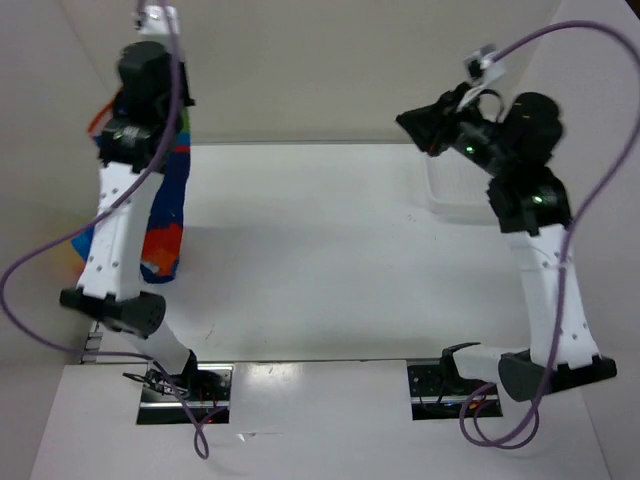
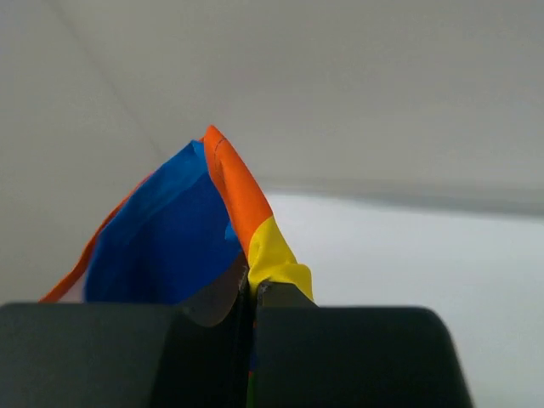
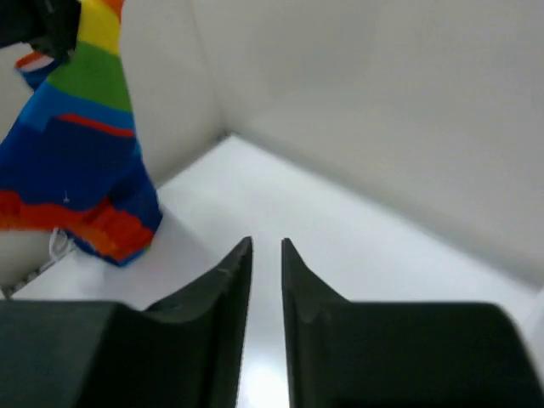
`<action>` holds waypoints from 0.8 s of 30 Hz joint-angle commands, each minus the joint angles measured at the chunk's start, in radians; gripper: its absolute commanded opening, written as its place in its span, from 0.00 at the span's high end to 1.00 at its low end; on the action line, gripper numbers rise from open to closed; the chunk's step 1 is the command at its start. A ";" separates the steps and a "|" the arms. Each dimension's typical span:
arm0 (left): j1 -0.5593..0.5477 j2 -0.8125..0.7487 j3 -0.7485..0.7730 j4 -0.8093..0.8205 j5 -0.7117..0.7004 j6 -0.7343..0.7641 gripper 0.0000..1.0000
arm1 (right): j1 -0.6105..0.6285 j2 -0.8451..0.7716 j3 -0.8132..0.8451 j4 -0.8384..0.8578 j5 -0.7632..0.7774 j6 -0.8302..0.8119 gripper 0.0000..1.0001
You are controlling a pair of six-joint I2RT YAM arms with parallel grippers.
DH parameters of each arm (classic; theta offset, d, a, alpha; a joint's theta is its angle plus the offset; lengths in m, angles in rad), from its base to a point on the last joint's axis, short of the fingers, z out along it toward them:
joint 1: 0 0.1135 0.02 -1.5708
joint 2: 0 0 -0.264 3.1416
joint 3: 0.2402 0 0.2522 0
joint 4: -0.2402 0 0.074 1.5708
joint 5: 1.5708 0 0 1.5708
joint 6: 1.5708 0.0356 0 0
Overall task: Fold and stack the shorts
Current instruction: Flatten the shorts out
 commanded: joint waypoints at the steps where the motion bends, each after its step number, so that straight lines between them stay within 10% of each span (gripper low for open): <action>1: -0.061 0.066 0.021 -0.025 0.033 0.003 1.00 | -0.003 0.047 -0.227 -0.005 -0.037 0.015 0.72; 6: -0.165 0.184 0.261 -0.073 -0.009 0.003 1.00 | -0.003 0.113 -0.279 0.027 0.074 -0.037 0.42; 13: -0.326 0.419 0.673 -0.110 -0.136 0.003 1.00 | 0.041 0.188 -0.190 0.027 0.194 -0.094 0.37; 24: -0.454 0.634 0.716 -0.010 -0.300 0.003 1.00 | 0.126 0.153 -0.291 -0.002 0.232 -0.132 0.24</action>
